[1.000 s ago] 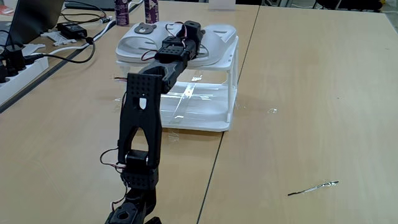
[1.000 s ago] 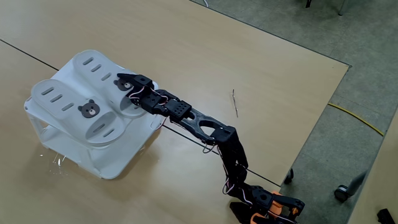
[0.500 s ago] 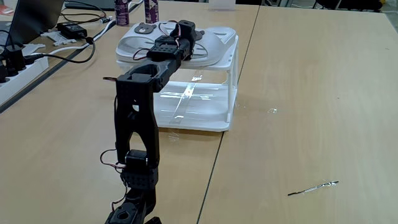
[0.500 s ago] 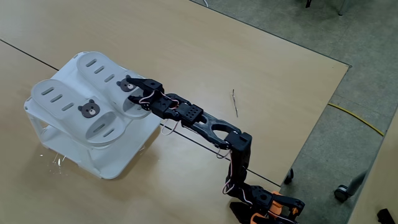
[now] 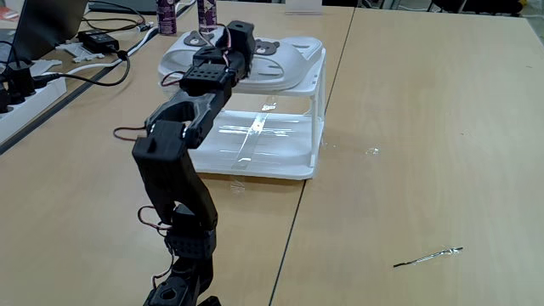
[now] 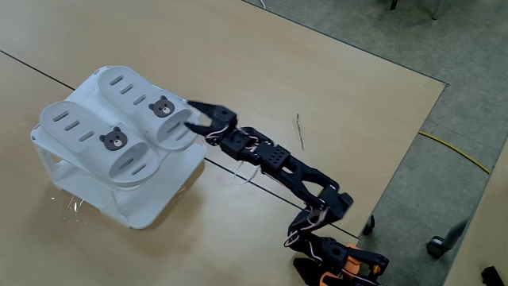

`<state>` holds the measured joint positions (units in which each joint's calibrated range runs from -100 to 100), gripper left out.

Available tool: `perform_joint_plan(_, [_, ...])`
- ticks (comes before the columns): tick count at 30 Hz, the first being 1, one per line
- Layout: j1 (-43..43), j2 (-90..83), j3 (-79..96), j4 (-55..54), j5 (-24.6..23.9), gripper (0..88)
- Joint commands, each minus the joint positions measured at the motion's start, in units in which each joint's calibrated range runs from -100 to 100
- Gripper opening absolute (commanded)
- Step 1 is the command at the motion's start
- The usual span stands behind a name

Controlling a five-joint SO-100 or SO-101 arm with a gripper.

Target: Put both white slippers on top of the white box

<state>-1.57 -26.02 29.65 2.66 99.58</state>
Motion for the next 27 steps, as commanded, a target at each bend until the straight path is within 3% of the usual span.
perform_joint_plan(1, [0.26,-10.03,-4.16,-1.02,0.42,24.6])
perform_joint_plan(3, [0.59,-10.54,-7.50,-2.49,0.42,21.2])
perform_joint_plan(6, [0.59,-9.19,-6.42,-16.03,0.42,15.2])
perform_joint_plan(9, [0.75,-6.75,-3.80,-29.06,0.42,0.0])
perform_joint_plan(14, [0.67,-8.43,7.02,-59.78,0.42,0.8])
perform_joint_plan(21, [-8.21,-27.95,41.12,-84.80,0.42,0.7])
perform_joint_plan(27, [-9.53,-49.16,58.35,-87.99,0.42,0.7])
